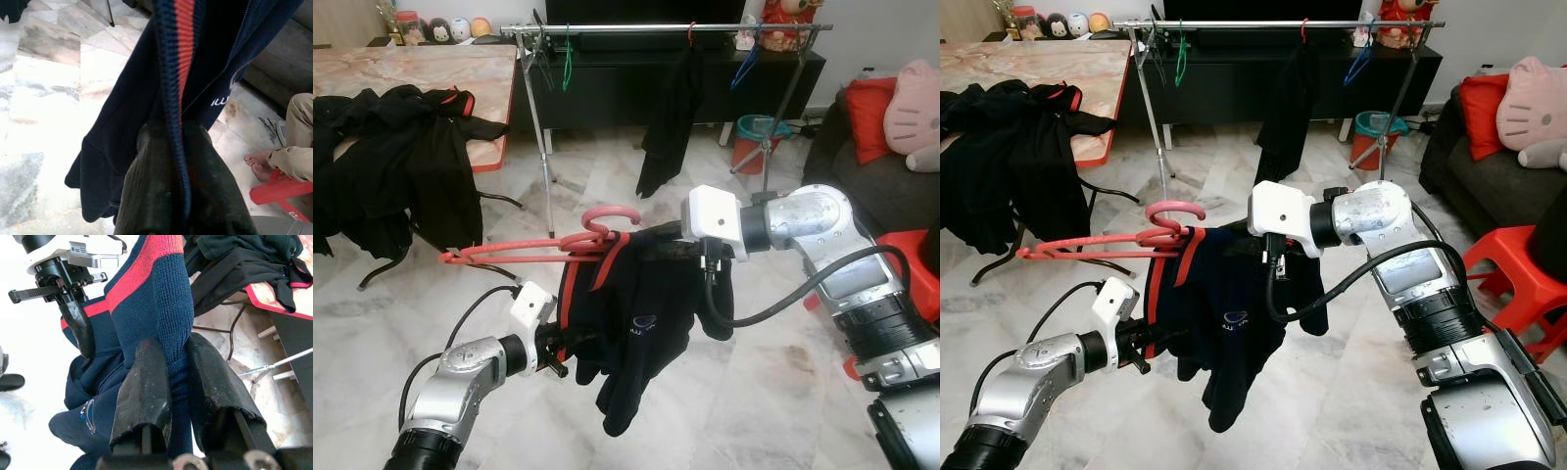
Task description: Hang hanger
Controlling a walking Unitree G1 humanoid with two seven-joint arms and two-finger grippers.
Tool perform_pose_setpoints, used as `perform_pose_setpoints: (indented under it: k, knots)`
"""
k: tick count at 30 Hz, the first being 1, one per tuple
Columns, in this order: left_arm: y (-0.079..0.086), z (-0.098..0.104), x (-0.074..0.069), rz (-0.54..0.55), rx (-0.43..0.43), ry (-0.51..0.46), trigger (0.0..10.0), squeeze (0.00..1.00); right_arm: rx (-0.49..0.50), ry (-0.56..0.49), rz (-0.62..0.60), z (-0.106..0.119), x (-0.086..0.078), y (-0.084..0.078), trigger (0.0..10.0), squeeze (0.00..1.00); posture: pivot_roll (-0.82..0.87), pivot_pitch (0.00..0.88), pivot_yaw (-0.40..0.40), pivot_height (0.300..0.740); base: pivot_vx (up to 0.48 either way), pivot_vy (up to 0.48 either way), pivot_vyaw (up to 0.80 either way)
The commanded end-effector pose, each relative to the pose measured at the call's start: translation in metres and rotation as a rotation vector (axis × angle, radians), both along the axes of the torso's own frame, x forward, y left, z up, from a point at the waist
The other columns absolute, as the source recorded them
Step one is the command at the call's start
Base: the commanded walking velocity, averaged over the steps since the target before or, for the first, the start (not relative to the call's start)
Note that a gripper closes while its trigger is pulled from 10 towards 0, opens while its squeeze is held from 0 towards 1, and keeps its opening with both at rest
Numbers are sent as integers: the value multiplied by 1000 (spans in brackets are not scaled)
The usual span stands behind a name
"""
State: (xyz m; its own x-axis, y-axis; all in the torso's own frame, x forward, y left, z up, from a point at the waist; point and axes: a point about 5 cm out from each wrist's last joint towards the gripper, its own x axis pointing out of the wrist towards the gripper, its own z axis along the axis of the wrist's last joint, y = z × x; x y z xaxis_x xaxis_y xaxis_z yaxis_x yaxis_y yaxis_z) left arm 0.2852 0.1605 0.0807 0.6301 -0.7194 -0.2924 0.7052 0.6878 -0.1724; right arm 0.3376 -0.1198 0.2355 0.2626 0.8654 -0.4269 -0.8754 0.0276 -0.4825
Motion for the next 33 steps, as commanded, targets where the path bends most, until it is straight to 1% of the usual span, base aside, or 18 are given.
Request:
perform_pose_setpoints:
  k: [1, 7, 8, 11, 12, 14, 16, 17, 18, 19, 20, 24, 25, 27, 29, 30, 33]
  knots:
    - [2, 3, -2, -2, -6, -5, 0, 0, 19, -28, -6, 9, 1, 0, 10000, 0, -141, 0, -69, 732, 0, 0, 0]
    - [6, 3, -2, 24, -10, -8, 0, 0, 13, -23, -13, 6, 1, -1, 10000, 0, -140, 0, -68, 732, 0, 0, 0]
    - [10, 3, -1, 57, -5, -8, 0, 0, 8, -18, -16, 5, 1, -3, 10000, 0, -140, 0, -68, 732, 0, 0, 0]
    - [16, 0, 1, 105, 30, -4, 0, 0, -8, -7, -25, 0, 0, -7, 10000, 0, -138, 0, -69, 732, 0, 0, 0]
    - [24, -5, 3, 168, 81, 6, 0, 0, -46, 9, -41, -9, 0, -13, 10000, 0, -138, 0, -69, 732, 0, 0, 0]
    - [30, -8, 5, 215, 120, 12, 0, 0, -82, 22, -55, -16, -1, -18, 10000, 0, -139, 0, -70, 732, 0, 0, 0]
    - [45, -14, 11, 360, 185, 32, 0, 0, -141, 56, -90, -31, -3, -30, 10000, 0, -140, 0, -70, 732, 0, 0, 0]
    - [54, -15, 14, 436, 198, 35, 6196, 0, -157, 78, -106, -37, -4, -36, 10000, 0, -140, 0, -70, 732, 0, 0, 0]
    - [60, -16, 15, 485, 207, 42, 10000, 0, -172, 90, -116, -41, -6, -40, 10000, 0, -142, 0, -69, 732, 0, 0, 0]
    - [60, -16, 15, 485, 207, 42, 10000, 0, -172, 90, -116, -41, -6, -40, 10000, 0, -142, 0, -69, 732, 0, 0, 0]
    - [70, -17, 16, 562, 234, 48, 10000, 0, -209, 105, -142, -48, -8, -48, 10000, 0, -144, 0, -66, 732, 0, 0, 0]
    - [80, -20, 17, 626, 267, 57, 10000, 0, -274, 122, -187, -58, -10, -61, 10000, 0, -146, 0, -65, 732, 0, 0, 0]
    - [80, -20, 17, 626, 267, 57, 10000, 0, -274, 122, -187, -58, -10, -61, 10000, 0, -146, 0, -65, 732, 0, 0, 0]
    - [81, -22, 16, 643, 273, 65, 10000, 0, -306, 130, -202, -61, -12, -67, 10000, 0, -150, 0, -60, 732, 0, 0, 0]
    - [83, -24, 17, 670, 278, 68, 10000, 0, -364, 131, -222, -66, -12, -74, 10000, 0, -151, 0, -59, 732, 0, 0, 0]
    - [83, -24, 17, 670, 278, 68, 10000, 0, -364, 131, -222, -66, -12, -74, 10000, 0, -151, 0, -59, 732, 0, 0, 0]
    - [87, -26, 17, 717, 277, 73, 10000, 0, -361, 107, -266, -67, -8, -77, 10000, 0, -150, 0, -59, 732, 0, 0, 0]
